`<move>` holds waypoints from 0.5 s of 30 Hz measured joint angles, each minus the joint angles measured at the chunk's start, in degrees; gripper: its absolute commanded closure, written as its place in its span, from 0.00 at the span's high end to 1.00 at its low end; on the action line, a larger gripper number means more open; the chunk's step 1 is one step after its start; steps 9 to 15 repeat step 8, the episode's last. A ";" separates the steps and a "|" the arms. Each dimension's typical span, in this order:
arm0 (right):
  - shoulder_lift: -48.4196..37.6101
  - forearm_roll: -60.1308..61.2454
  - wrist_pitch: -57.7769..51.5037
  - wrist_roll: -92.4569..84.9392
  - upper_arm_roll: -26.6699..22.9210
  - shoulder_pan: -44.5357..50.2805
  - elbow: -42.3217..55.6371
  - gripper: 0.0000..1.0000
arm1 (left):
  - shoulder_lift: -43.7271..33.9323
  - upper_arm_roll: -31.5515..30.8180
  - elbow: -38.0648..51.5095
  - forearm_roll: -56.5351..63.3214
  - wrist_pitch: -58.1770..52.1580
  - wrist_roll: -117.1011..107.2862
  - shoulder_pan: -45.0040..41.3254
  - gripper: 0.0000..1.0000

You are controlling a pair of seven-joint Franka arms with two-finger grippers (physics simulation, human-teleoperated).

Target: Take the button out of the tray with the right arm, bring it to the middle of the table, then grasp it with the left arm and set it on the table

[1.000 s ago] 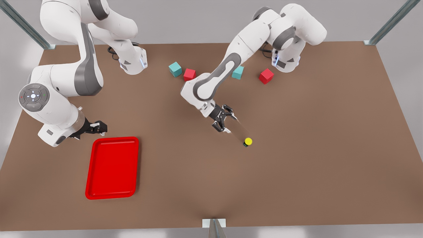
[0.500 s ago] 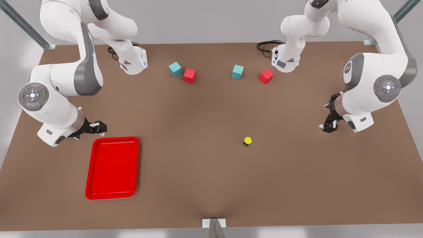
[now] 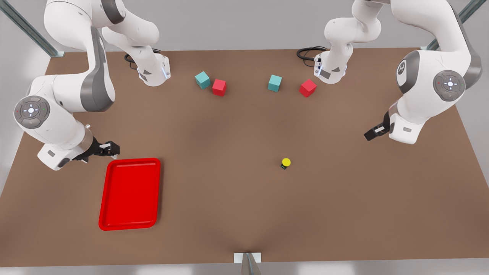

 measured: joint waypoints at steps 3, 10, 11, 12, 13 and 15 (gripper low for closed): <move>0.23 0.21 -0.08 -0.02 0.06 -0.18 -0.17 1.00 | 0.00 -0.24 0.02 0.07 0.26 4.92 -0.46 1.00; 0.20 0.38 -0.56 -0.09 0.24 -0.14 -0.59 1.00 | 0.08 -0.30 0.04 0.12 0.46 11.50 -0.46 1.00; 0.20 0.38 -0.56 -0.09 0.24 -0.14 -0.59 1.00 | 0.08 -0.30 0.04 0.12 0.46 11.50 -0.46 1.00; 0.20 0.38 -0.56 -0.09 0.24 -0.14 -0.59 1.00 | 0.08 -0.30 0.04 0.12 0.46 11.50 -0.46 1.00; 0.20 0.38 -0.56 -0.09 0.24 -0.14 -0.59 1.00 | 0.08 -0.30 0.04 0.12 0.46 11.50 -0.46 1.00; 0.20 0.38 -0.56 -0.09 0.24 -0.14 -0.59 1.00 | 0.08 -0.30 0.04 0.12 0.46 11.50 -0.46 1.00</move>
